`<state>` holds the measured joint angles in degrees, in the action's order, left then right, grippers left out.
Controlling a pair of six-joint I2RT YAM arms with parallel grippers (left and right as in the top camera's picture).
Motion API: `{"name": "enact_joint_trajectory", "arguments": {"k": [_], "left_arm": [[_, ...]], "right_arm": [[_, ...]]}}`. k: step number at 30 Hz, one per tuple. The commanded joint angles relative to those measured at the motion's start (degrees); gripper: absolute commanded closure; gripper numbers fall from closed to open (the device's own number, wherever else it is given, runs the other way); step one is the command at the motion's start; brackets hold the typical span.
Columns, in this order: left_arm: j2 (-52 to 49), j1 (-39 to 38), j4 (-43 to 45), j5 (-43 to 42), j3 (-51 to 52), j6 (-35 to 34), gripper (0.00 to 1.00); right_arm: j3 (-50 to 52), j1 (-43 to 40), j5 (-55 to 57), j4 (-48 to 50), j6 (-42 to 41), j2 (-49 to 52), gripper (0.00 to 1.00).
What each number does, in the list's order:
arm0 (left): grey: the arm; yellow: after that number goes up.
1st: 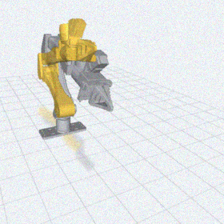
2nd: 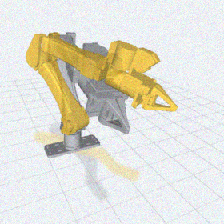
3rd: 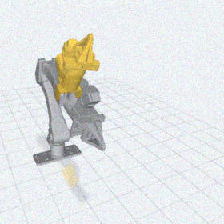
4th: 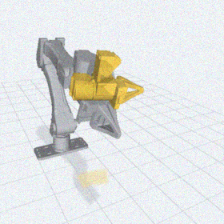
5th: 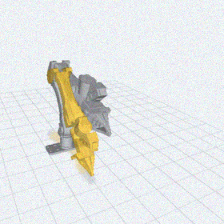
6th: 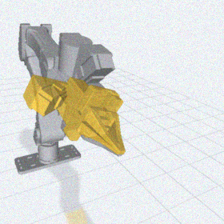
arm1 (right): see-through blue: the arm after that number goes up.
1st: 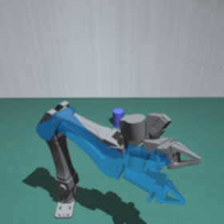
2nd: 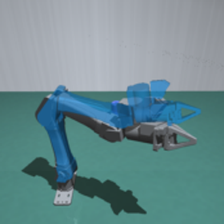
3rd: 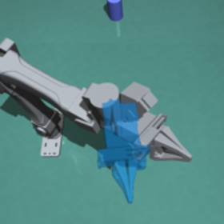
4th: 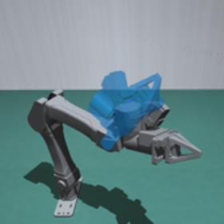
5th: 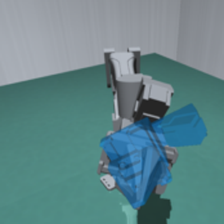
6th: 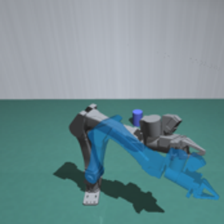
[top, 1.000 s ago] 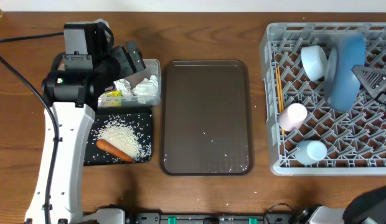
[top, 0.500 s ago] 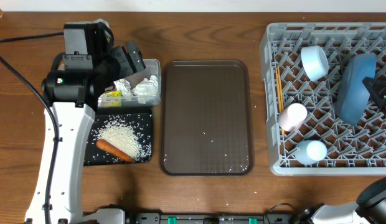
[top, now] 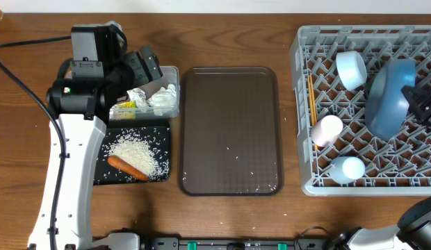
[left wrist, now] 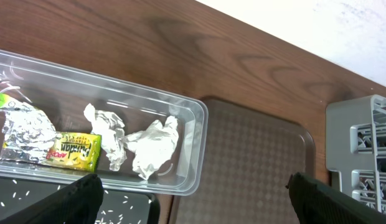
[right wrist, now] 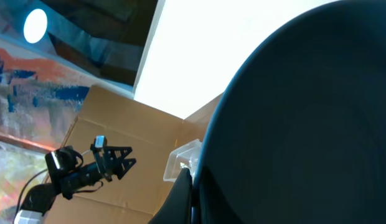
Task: Sort waste into correct bins and load items into the dishwasher rack
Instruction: 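Lower the blue plate into the rack and open the right gripper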
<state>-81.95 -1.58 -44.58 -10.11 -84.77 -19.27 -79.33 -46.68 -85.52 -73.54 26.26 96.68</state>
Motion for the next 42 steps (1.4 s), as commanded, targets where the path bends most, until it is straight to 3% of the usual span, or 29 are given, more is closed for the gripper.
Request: {"name": "enact_joint_trajectory", "arguments": {"k": [1, 11, 21, 22, 24, 26, 28, 31, 36, 42], "left_arm": [[0.74, 0.24, 0.02, 0.52, -0.31, 0.17, 0.03], [0.74, 0.24, 0.02, 0.52, -0.31, 0.15, 0.03], [0.74, 0.24, 0.02, 0.52, -0.31, 0.17, 0.03], [0.74, 0.24, 0.02, 0.52, -0.31, 0.17, 0.03], [0.74, 0.24, 0.04, 0.52, -0.31, 0.17, 0.03], [0.74, 0.24, 0.02, 0.52, -0.31, 0.17, 0.03], [0.74, 0.24, 0.02, 0.52, -0.31, 0.17, 0.03], [0.74, 0.24, 0.02, 0.52, -0.31, 0.15, 0.03], [0.74, 0.24, 0.02, 0.52, -0.31, 0.17, 0.03], [0.74, 0.24, 0.02, 0.52, -0.31, 0.17, 0.03]], "right_arm": [[1.38, 0.57, -2.99, 0.50, 3.63, 0.09, 0.99], [3.91, -0.35, 0.42, 3.63, 3.41, 0.09, 0.99], [3.91, -11.08, 11.04, 11.06, -16.59, 0.09, 0.99], [3.91, -11.98, 12.48, 11.58, -18.32, 0.09, 0.96], [3.91, -13.64, 15.96, 12.26, -21.84, 0.09, 0.78], [3.91, -14.99, 18.78, 12.28, -23.85, 0.09, 0.70], [3.91, -16.17, 20.63, 12.39, -25.38, 0.09, 0.51], [3.91, -17.70, 22.45, 13.00, -29.70, 0.09, 0.34], [3.89, -20.72, 25.68, 14.67, -35.01, 0.09, 0.20], [3.72, -21.07, 22.88, 17.42, -35.65, 0.07, 0.16]]}}
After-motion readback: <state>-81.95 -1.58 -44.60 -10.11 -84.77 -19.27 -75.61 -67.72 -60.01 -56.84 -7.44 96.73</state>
